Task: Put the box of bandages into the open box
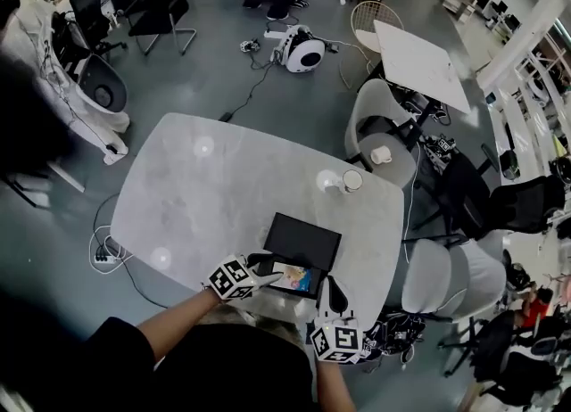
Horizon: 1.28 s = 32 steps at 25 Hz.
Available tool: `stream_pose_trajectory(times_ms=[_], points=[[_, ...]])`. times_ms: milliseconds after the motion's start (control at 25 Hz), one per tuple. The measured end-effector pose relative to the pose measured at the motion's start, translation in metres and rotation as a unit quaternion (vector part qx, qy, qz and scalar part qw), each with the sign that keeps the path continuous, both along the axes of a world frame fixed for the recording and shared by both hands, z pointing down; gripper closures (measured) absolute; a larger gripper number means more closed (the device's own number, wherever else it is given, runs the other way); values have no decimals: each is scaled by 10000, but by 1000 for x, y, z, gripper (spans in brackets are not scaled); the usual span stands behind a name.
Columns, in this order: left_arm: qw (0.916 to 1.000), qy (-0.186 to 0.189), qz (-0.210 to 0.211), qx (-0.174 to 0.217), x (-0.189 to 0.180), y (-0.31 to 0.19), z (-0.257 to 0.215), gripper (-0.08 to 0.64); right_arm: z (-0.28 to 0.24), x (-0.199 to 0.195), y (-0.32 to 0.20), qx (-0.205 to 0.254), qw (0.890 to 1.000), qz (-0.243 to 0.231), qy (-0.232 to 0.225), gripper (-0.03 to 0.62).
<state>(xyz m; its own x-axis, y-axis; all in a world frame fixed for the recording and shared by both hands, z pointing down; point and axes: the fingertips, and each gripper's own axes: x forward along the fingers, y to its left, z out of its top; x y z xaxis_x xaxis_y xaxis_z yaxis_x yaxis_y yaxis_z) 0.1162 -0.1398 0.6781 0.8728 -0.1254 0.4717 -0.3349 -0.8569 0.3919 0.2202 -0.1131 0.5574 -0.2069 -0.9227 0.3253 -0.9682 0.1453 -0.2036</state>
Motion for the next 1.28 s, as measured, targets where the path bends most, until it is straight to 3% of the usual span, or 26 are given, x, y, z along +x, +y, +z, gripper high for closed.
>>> stream_pose_trajectory(times_ms=[240, 440, 560, 840, 1280], points=[[9909, 502, -1135, 518, -65, -2, -74, 359, -25, -58, -19, 218, 9986, -469, 91, 581], [9693, 940, -2089, 892, -113, -3, -130, 487, -44, -93, -22, 333, 9968, -713, 153, 581], [9581, 927, -2460, 1134, -132, -8, -155, 529, -54, -107, -24, 394, 9959, -795, 185, 580], [9430, 916, -2770, 1600, -150, -25, -183, 538, -68, -120, -29, 457, 9951, -762, 435, 581], [9396, 867, -2845, 1695, -156, -31, -182, 538, -74, -107, -32, 461, 9960, -422, 641, 581]])
